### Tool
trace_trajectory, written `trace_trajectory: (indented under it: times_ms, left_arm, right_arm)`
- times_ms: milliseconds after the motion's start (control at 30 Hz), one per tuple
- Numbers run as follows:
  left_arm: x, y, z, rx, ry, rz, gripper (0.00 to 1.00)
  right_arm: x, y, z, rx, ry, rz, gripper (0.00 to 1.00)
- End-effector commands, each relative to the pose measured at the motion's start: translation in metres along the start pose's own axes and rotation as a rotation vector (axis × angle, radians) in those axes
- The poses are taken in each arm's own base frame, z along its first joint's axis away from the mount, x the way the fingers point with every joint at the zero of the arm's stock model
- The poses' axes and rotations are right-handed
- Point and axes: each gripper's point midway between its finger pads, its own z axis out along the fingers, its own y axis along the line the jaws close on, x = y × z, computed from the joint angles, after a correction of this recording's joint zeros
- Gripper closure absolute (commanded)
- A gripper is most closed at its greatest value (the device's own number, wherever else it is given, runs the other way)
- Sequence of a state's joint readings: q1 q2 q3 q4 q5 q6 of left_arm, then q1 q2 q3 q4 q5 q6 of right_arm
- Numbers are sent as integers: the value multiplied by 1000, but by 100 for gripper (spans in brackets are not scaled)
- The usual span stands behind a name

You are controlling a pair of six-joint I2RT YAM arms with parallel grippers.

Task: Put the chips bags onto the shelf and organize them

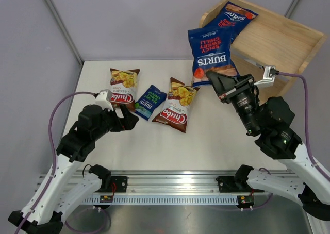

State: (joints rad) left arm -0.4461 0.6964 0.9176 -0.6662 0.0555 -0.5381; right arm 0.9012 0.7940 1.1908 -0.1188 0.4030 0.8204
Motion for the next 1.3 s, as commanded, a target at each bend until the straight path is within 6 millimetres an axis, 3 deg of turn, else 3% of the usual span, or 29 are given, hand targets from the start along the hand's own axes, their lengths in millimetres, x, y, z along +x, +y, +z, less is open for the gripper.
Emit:
trace_trajectory:
  times_ms: [0, 133, 233, 433, 467, 533, 600, 633, 733, 767, 800, 933, 1100, 1267]
  left_arm:
    - [11, 8, -13, 23, -11, 134, 1]
    - [24, 20, -16, 6, -11, 159, 1]
    - [22, 14, -22, 43, -39, 166, 1]
    - [19, 19, -24, 20, -71, 156, 1]
    - [20, 18, -25, 24, -70, 155, 1]
    - [19, 17, -27, 29, -80, 158, 1]
    - [19, 16, -30, 35, -92, 158, 1]
    - [18, 17, -31, 27, -100, 158, 1]
    - [18, 16, -36, 24, -117, 158, 1]
    - [21, 12, -37, 44, -110, 163, 1]
    - [22, 10, -38, 52, -110, 167, 1]
    - [23, 9, -42, 53, -114, 169, 1]
    - [22, 9, -44, 54, -128, 164, 1]
    - [23, 8, -43, 59, -122, 168, 1]
  right_arm:
    - [-53, -12, 9, 177, -242, 62, 100]
    - [-94, -10, 4, 227, -425, 122, 100]
    - [-123, -4, 5, 292, -538, 65, 100]
    - [-167, -17, 9, 364, -683, 47, 100]
    - [-174, -27, 13, 384, -688, 55, 100]
    - [-177, -38, 28, 408, -673, 61, 100]
    - [-175, -64, 41, 448, -660, 92, 100]
    - [-181, -60, 42, 414, -687, 103, 100]
    - [-189, -78, 35, 459, -735, 90, 100]
    - [-187, -79, 41, 438, -703, 115, 100]
    - [-200, -93, 41, 461, -728, 117, 100]
    - [-196, -132, 47, 498, -692, 223, 100]
    - [-187, -160, 62, 496, -621, 300, 100]
    - [-187, -171, 70, 491, -633, 298, 100]
